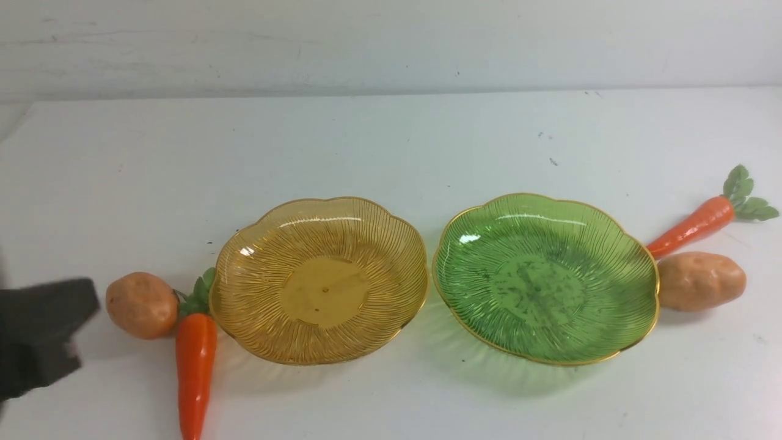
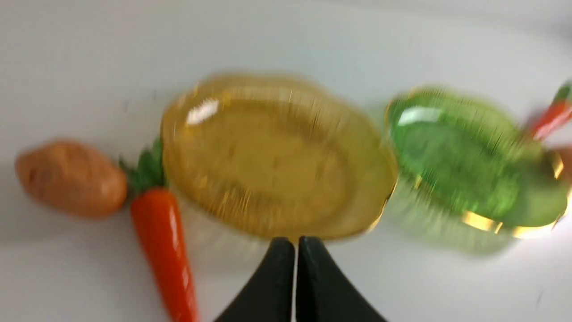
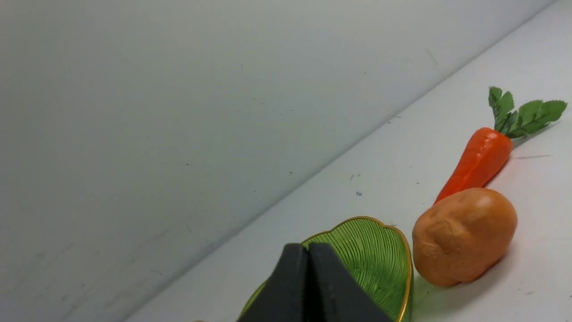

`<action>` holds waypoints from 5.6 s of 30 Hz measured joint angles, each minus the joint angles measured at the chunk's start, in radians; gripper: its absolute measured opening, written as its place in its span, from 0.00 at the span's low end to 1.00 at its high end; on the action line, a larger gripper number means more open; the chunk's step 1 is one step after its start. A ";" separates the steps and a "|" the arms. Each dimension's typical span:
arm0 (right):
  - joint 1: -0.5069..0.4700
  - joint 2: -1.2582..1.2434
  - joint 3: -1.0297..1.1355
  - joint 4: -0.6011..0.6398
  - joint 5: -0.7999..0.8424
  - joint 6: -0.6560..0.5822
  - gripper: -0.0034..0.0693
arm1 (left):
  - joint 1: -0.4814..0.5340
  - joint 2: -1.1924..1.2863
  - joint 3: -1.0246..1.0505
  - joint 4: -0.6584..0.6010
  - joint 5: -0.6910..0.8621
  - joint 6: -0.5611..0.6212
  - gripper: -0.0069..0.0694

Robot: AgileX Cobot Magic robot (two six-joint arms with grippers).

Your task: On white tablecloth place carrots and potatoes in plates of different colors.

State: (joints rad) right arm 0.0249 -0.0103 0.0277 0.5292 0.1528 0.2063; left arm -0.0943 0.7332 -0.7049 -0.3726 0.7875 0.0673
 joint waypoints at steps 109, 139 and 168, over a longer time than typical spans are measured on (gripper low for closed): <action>0.000 0.518 -0.703 -0.012 0.845 -0.407 0.03 | 0.273 1.019 -0.454 0.052 -0.016 -0.067 0.90; 0.000 0.812 -0.977 -0.476 1.058 -0.111 0.03 | -0.521 1.167 -0.811 -0.173 -0.232 0.211 0.62; -0.045 1.166 -1.155 -0.483 1.103 -0.063 0.04 | -0.546 1.327 -1.402 0.467 0.439 0.030 0.12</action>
State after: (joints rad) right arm -0.0204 1.1555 -1.1272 0.0467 1.2561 0.1436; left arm -0.6408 2.0603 -2.1065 0.0944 1.2268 0.0972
